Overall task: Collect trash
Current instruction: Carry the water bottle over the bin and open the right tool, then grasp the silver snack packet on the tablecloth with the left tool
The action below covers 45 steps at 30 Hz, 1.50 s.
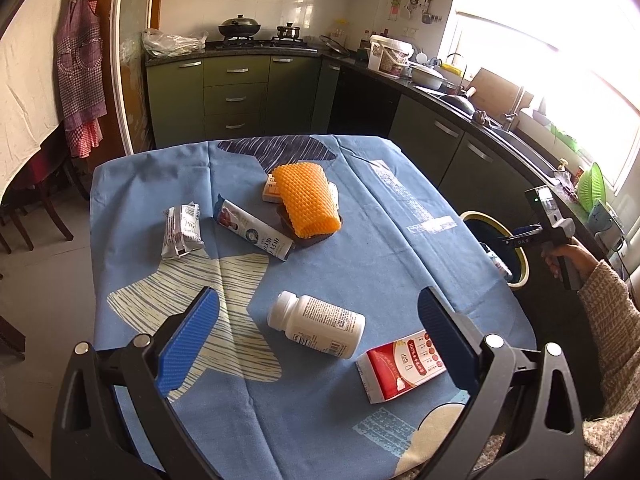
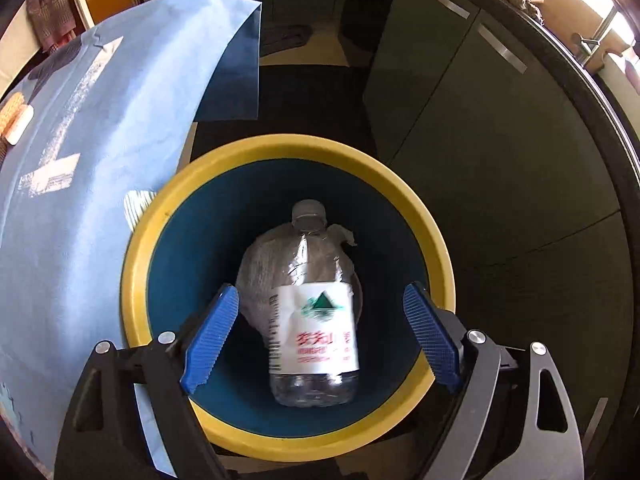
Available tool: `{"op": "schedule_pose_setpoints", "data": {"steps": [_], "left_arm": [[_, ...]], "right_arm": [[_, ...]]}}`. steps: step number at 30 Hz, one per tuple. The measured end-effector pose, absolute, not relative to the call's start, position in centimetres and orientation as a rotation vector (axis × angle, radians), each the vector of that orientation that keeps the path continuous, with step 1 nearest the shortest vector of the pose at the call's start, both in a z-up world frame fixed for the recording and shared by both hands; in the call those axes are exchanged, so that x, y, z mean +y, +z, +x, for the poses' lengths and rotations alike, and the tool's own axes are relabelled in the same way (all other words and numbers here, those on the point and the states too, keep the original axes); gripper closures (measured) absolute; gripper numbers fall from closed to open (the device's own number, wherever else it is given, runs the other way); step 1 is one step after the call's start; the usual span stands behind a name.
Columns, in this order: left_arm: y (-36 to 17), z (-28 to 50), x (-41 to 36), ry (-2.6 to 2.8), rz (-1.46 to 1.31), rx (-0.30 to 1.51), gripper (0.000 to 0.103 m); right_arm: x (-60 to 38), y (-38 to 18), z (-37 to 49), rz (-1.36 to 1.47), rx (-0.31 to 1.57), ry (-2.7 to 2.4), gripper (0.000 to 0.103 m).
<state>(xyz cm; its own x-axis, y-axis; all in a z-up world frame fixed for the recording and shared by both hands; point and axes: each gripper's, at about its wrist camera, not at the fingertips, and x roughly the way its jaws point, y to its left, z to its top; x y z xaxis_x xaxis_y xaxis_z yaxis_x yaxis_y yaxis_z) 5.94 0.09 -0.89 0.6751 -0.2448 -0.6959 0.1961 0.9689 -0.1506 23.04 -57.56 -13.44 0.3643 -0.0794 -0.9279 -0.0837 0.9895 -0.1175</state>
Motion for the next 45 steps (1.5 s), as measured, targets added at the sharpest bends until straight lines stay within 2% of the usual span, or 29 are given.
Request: {"op": "schedule_pose_setpoints", "data": {"steps": [8, 15, 20, 27, 28, 30, 37, 39, 42, 45], "left_arm": [[-3.7, 8.0, 0.9, -0.236, -0.140, 0.907, 0.008], [-3.9, 9.9, 2.0, -0.158, -0.088, 0.914, 0.008], [-4.2, 15.0, 5.0, -0.035, -0.035, 0.951, 0.008], [-8.3, 23.4, 9.5, 0.057, -0.112, 1.105, 0.009], [-9.0, 24.2, 9.9, 0.058, -0.128, 1.126, 0.012], [-10.3, 25.3, 10.2, 0.041, -0.168, 1.172, 0.033], [-11.9, 26.3, 10.9, 0.040, -0.205, 1.204, 0.039], [-11.9, 26.5, 10.8, 0.034, -0.192, 1.205, 0.052], [-11.8, 26.6, 10.8, 0.029, -0.185, 1.208, 0.064], [-11.4, 26.4, 10.8, 0.020, -0.182, 1.202, 0.070]], "right_arm": [[-54.9, -11.8, 21.7, -0.168, 1.190, 0.059, 0.019], [-52.0, -11.3, 21.0, -0.210, 1.181, 0.113, 0.019], [-50.9, -11.1, 20.9, -0.211, 1.176, 0.134, 0.019], [-50.9, -10.8, 20.5, -0.214, 1.177, 0.142, 0.019], [-51.0, -10.8, 20.4, -0.209, 1.177, 0.141, 0.019], [-51.4, -10.8, 20.2, -0.202, 1.182, 0.136, 0.019], [-52.2, -11.8, 20.2, -0.190, 1.206, 0.127, 0.019], [-52.2, -12.0, 20.2, -0.185, 1.208, 0.129, 0.019], [-52.0, -12.1, 20.2, -0.183, 1.208, 0.136, 0.019], [-51.7, -11.9, 20.0, -0.187, 1.202, 0.143, 0.019]]}}
